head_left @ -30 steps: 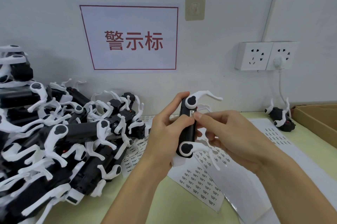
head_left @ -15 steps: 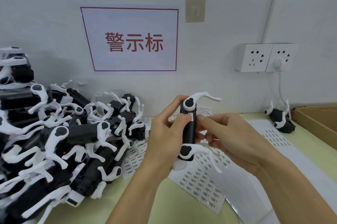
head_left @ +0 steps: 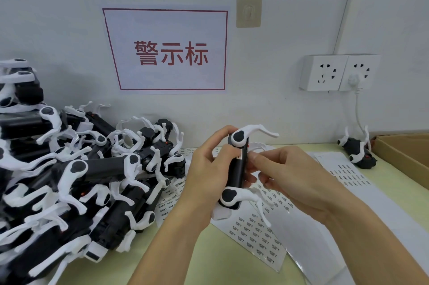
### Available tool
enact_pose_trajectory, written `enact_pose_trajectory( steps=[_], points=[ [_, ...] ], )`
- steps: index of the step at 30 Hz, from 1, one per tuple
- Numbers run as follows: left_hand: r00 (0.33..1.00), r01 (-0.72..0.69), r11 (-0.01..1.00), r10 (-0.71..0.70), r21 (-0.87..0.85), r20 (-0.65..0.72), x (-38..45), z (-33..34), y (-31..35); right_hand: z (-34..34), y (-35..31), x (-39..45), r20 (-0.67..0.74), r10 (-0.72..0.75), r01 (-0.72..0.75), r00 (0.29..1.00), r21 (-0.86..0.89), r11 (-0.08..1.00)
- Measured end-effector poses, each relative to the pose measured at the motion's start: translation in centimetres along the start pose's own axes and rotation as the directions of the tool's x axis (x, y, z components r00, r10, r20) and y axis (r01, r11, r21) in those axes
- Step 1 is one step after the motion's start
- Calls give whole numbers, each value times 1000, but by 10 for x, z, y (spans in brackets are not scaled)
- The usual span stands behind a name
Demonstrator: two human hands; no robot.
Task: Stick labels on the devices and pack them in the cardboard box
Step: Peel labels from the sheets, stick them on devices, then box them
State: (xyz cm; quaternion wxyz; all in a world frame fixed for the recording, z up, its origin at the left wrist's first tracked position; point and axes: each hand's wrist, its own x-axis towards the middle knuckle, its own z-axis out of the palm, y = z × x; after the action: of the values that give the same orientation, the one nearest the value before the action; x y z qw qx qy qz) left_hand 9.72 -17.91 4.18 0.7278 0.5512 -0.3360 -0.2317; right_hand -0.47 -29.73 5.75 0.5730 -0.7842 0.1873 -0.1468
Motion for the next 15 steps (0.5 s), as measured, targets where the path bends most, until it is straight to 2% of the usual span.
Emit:
enact_pose_trajectory(
  steps=[4,9,15],
  points=[
    [1000,13,1000,-12,-13,26,1,-1,-1,0,2,1,6,12,-12,1000,-4,1000],
    [992,15,999,-8,-51,124,-1,-5,-3,-4,0,1,63,29,-33,998,66,997],
    [993,-6,1000,5,7,117,-1,-6,-4,-2,0,0,-21,-1,-1,1000,-68,998]
  ],
)
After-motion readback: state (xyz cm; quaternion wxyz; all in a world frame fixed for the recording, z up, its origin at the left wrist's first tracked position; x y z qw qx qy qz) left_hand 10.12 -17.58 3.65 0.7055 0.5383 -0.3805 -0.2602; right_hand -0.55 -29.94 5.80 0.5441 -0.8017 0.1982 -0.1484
